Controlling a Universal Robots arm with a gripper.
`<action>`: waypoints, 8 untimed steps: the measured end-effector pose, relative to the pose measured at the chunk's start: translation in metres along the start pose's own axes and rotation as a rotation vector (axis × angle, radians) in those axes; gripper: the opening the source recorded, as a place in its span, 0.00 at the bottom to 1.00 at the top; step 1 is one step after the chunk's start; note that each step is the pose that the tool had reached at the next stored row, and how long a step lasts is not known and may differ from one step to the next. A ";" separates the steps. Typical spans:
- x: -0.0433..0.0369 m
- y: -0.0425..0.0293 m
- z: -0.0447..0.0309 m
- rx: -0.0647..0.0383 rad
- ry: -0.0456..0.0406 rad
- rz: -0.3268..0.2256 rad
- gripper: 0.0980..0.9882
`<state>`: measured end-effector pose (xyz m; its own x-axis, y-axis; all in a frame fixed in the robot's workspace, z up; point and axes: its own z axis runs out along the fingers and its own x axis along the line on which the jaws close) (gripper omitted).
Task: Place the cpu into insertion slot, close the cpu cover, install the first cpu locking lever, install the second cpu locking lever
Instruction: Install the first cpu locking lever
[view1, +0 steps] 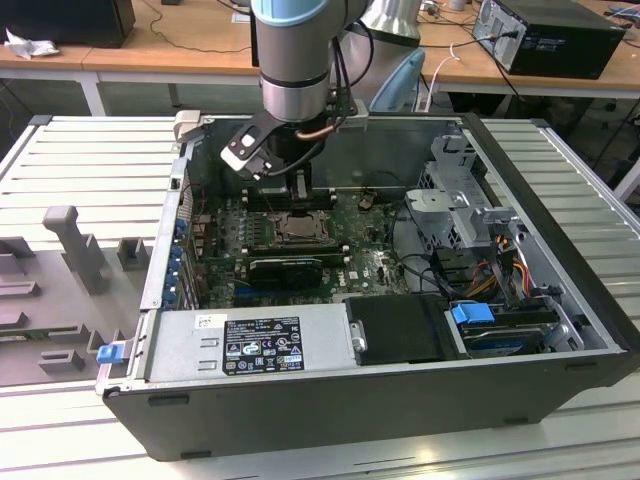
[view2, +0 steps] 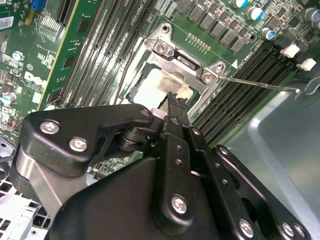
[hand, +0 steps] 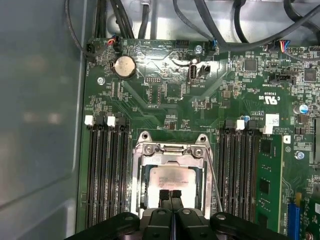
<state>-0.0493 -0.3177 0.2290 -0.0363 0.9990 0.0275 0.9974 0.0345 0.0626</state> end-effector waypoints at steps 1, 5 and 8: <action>0.0001 0.0001 -0.0005 0.000 0.0003 0.000 0.01; 0.0001 0.0002 -0.0026 0.000 0.0001 0.000 0.01; 0.0001 0.0002 -0.0037 0.000 0.0001 0.000 0.01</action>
<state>-0.0493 -0.3177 0.2327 -0.0363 0.9990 0.0275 0.9974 0.0345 0.0626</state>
